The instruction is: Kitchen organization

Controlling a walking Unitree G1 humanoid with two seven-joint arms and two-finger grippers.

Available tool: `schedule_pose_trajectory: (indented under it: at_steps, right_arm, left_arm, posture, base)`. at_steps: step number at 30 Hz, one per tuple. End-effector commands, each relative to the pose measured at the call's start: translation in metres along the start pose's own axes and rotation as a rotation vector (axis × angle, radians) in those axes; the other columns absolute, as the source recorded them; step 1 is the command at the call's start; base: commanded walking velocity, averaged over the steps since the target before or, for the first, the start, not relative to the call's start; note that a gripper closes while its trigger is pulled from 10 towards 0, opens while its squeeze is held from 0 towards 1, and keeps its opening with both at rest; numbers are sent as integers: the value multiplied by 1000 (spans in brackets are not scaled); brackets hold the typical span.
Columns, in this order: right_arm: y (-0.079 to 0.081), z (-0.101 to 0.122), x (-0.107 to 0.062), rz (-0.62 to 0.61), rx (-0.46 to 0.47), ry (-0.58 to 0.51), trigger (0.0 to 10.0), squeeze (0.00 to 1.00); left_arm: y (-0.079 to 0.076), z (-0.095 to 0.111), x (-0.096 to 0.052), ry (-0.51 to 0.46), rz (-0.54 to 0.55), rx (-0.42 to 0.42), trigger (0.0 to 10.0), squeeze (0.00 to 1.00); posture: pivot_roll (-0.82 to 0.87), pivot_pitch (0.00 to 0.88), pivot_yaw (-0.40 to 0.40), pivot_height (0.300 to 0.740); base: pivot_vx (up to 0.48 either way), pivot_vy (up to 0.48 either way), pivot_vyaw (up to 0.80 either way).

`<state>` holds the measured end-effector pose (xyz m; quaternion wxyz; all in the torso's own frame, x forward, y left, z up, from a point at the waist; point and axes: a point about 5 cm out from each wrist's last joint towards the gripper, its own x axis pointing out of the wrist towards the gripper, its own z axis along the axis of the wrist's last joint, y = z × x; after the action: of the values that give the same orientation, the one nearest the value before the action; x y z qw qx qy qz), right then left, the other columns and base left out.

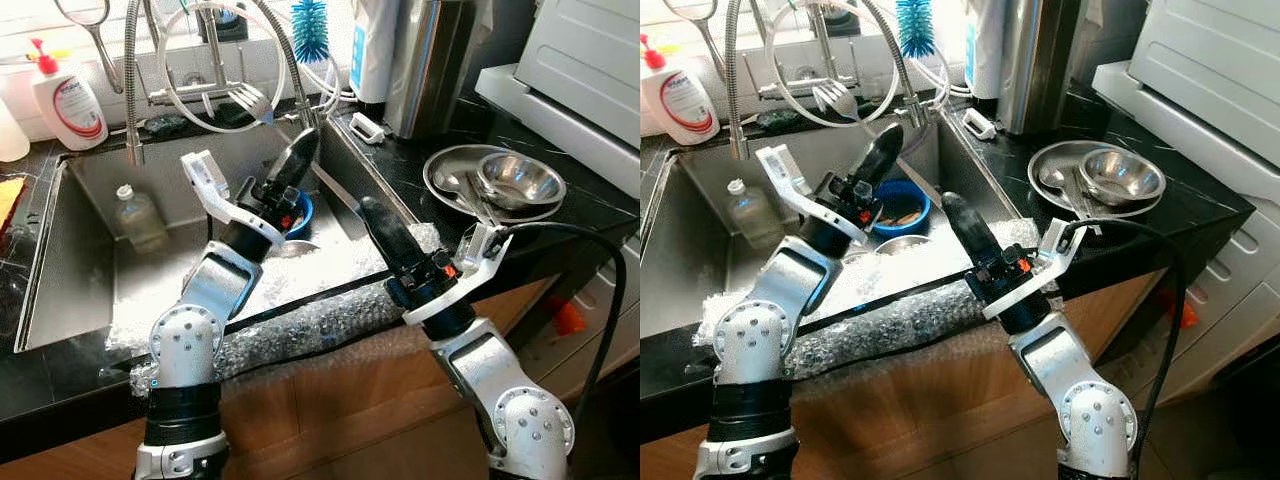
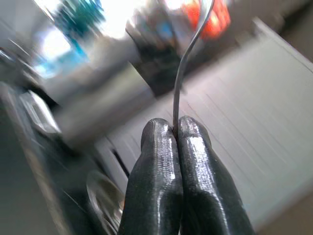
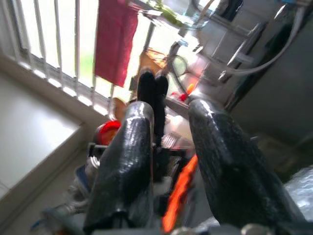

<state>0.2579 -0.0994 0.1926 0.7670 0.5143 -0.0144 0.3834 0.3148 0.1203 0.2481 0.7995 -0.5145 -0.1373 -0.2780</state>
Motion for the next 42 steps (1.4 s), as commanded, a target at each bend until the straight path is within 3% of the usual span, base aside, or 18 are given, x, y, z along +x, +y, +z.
schedule_pose_trajectory:
  at_steps: [1, 4, 6, 7, 8, 9, 10, 11, 12, 14, 17, 18, 19, 20, 23, 28, 33, 42]
  right_arm:
    - [-1, -5, 2, -16, -42, 33, 10000, 0]
    - [-3, -8, 2, -49, -98, 67, 10000, 0]
    - [-4, -9, 2, -56, -109, 71, 10000, 0]
    - [-5, -9, 2, -76, -136, 79, 10000, 0]
    - [-8, -7, 2, -117, -208, 88, 10000, 0]
    - [-9, -7, 3, -131, -240, 90, 10000, 0]
    - [-10, -7, 3, -157, -307, 107, 10000, 0]
    - [-11, -6, 4, -175, -363, 123, 10000, 0]
    - [-10, -5, 5, -194, -447, 128, 10000, 0]
    - [-8, 1, 7, -232, -620, 123, 10000, 0]
    - [-4, 8, 10, -280, -820, 103, 10000, 0]
    - [-2, 11, 11, -301, -921, 80, 10000, 0]
    - [0, 12, 11, -318, -947, 44, 10000, 0]
    - [0, 12, 11, -318, -947, 44, 10000, 0]
    - [0, 12, 10, -346, -1029, 20, 10000, 0]
    - [-4, 6, 8, -362, -1084, 22, 10000, 0]
    - [-5, 4, 9, -365, -1109, 24, 10000, 0]
    - [-7, 3, 12, -373, -1126, 31, 10000, 0]
  left_arm:
    - [8, 18, 1, -94, 74, 49, 0, 0]
    - [16, 35, 2, -202, 143, 60, 0, 0]
    - [18, 39, 2, -223, 157, 68, 0, 0]
    - [19, 42, 1, -239, 179, 113, 0, 0]
    - [22, 49, 1, -264, 223, 242, 0, 0]
    - [23, 51, 1, -275, 239, 286, 0, 0]
    - [25, 54, 0, -290, 272, 353, 706, 0]
    - [27, 56, 0, -300, 295, 404, 2667, 0]
    - [29, 58, 0, -306, 318, 473, 10000, 0]
    - [31, 59, 0, -291, 338, 628, 10000, 0]
    - [33, 55, 0, -250, 330, 767, 10000, 0]
    - [36, 50, -1, -215, 327, 866, 10000, 0]
    - [38, 43, -2, -165, 304, 1002, 10000, 0]
    - [38, 43, -2, -165, 304, 1002, 10000, 0]
    - [44, 34, -4, -103, 299, 1099, 10000, 0]
    - [60, 27, -10, -14, 318, 1273, 10000, 0]
    - [78, 20, -13, 88, 399, 1318, 10000, 0]
    - [102, 27, -19, 156, 601, 1265, 10000, 0]
  posture:
    - [-105, 40, 13, 740]
    - [-106, 39, 14, 740]
    - [-106, 39, 14, 740]
    - [-105, 34, 17, 740]
    - [-106, 32, 17, 740]
    - [-106, 32, 17, 740]
    - [-108, 26, 19, 740]
    - [-108, 26, 19, 740]
    - [-111, 22, 22, 740]
    - [-117, 15, 27, 740]
    - [-118, 10, 30, 740]
    - [-119, 3, 34, 740]
    - [-120, 0, 38, 740]
    - [-120, 0, 38, 740]
    - [-123, 0, 45, 740]
    - [-127, 0, 49, 740]
    - [-129, 0, 47, 740]
    - [-122, 12, 41, 740]
  base:
    - [0, 0, 0]
    - [0, 0, 0]
    - [0, 0, 0]
    - [0, 0, 0]
    - [0, 0, 0]
    - [0, 0, 0]
    - [0, 0, 0]
    - [0, 0, 0]
    - [0, 0, 0]
    - [0, 0, 0]
    - [0, 0, 0]
    - [0, 0, 0]
    - [0, 0, 0]
    - [0, 0, 0]
    - [0, 0, 0]
    - [0, 0, 0]
    - [0, 0, 0]
    - [0, 0, 0]
